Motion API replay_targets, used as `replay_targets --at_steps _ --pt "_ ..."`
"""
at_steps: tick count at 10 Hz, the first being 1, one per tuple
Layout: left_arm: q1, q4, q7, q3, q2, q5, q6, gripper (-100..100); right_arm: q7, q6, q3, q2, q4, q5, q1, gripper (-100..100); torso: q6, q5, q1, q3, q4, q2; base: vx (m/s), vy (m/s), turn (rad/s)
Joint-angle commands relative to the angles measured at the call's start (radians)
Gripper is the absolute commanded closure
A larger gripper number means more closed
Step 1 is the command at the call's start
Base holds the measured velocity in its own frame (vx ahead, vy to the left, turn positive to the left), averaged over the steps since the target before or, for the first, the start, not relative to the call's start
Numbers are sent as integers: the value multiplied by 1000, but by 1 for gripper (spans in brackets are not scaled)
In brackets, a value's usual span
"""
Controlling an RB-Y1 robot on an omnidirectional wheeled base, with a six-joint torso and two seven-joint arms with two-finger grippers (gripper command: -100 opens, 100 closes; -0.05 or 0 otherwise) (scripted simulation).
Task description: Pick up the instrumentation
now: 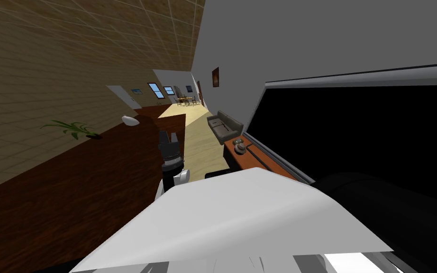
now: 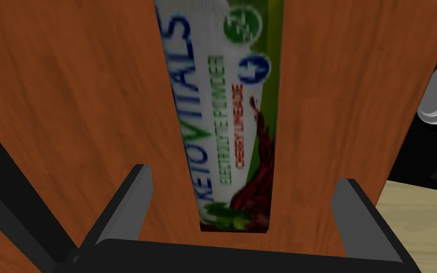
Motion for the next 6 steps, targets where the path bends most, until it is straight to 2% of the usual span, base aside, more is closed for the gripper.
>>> replay_targets --at_steps 1,3,4,5,6 --pt "0 0 0 0 0 0 0 0 2 12 19 9 18 34 14 -100 0 0 0 0 0 0 8 -48 203" --pt "0 0 0 0 0 0 0 0 3 15 37 27 48 62 12 -100 1 0 1 0 0 1 4 -38 120" --pt "0 0 0 0 0 0 0 0 7 11 28 25 50 53 6 -100 1 0 1 0 0 1 1 -20 20" --pt "0 0 0 0 0 0 0 0 10 8 28 27 54 54 6 0 1 0 2 1 0 1 0 0 0" --pt "0 0 0 0 0 0 0 0 18 26 39 60 77 52 -11 -100 1 0 3 1 0 1 -11 -31 62"
